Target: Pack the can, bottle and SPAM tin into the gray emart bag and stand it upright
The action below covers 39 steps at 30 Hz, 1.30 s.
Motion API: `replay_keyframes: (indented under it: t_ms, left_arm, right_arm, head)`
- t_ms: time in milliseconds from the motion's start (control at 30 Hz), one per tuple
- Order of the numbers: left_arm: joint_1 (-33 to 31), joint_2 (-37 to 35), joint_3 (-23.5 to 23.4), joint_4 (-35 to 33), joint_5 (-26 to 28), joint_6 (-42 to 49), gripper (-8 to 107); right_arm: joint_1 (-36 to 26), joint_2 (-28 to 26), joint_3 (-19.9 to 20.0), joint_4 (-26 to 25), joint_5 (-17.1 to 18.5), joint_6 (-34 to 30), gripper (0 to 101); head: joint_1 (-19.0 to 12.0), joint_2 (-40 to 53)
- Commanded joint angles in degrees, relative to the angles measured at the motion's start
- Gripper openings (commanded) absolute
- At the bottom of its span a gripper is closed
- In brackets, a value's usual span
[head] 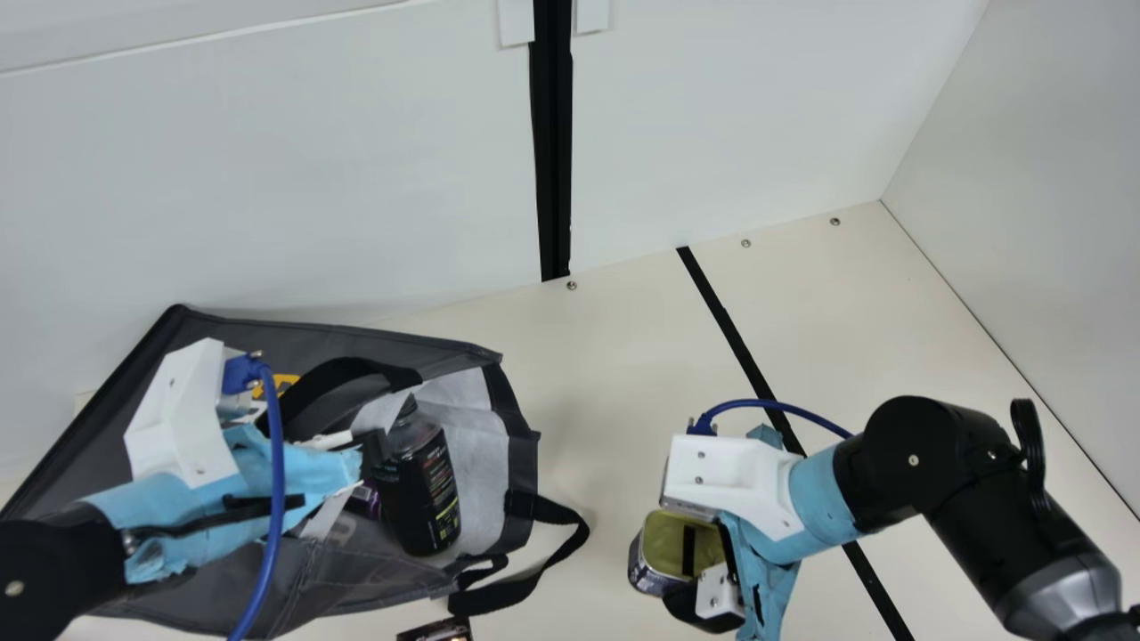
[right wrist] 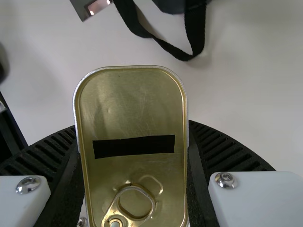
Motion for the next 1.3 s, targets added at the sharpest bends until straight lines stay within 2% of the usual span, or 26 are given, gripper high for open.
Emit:
replay_keyframes:
  t_ms: [0,567,933,1267]
  left_arm:
    - [0.00,0.00,0.00,0.00,0.00,0.00,-8]
    - [0.00,0.00,0.00,0.00,0.00,0.00,-8]
    - [0.00,0.00,0.00,0.00,0.00,0.00,-8]
    - [0.00,0.00,0.00,0.00,0.00,0.00,-8]
  right_arm:
    - [-0.02,-0.25,0.35,2.11,-0.01,-0.78,0]
    - [-1.13,-0.35,2.11,19.62,-0.01,-8.24,0]
    - [0.91,2.49,1.89,26.40,-2.55,-10.95,0]
    - [4.85,7.05,0.97,30.21,-7.03,-12.58,0]
  head:
    - [-1.30,-0.05]
    - [-1.30,-0.05]
    - [-1.30,-0.05]
    - [-1.30,-0.05]
